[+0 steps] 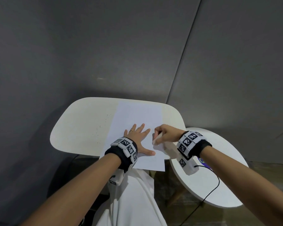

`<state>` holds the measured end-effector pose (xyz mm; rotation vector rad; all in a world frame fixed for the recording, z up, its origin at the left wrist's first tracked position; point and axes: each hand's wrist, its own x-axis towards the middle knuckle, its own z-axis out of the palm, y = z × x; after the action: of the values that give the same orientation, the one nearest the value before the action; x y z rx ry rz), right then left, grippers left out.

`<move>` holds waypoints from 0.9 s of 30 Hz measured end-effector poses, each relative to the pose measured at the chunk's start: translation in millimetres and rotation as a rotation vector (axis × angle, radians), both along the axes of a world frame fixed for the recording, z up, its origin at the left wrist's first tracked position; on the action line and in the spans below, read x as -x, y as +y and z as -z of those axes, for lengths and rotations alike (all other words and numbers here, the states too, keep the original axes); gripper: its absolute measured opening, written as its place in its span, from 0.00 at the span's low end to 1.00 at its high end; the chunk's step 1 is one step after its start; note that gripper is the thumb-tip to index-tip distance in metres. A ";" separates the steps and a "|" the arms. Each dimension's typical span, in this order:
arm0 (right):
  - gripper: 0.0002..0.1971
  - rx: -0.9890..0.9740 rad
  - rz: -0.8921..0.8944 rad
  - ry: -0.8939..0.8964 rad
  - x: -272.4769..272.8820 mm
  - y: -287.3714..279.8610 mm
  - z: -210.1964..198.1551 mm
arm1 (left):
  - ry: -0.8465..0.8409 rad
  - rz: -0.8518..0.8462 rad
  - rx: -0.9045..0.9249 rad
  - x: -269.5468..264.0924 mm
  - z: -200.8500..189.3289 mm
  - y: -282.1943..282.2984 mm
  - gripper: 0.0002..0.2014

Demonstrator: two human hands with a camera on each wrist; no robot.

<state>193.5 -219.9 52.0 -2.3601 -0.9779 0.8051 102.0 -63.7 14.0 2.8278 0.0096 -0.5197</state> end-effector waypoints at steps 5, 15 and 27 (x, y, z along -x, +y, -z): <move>0.10 -0.042 0.044 -0.087 6.6 5.4 -0.7 | -0.015 -0.008 0.010 4.1 -0.7 1.9 0.54; 0.10 -0.446 0.485 0.077 -3.0 12.9 18.6 | -0.120 0.117 -0.075 26.7 1.9 -24.3 0.35; 0.08 -0.403 0.532 0.046 -8.0 13.7 28.8 | -0.051 0.195 -0.004 37.5 -16.5 -15.9 0.29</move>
<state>201.5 -206.3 23.2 -2.0847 -0.4026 0.4057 64.6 -79.6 30.5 2.8606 -0.2770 -0.4883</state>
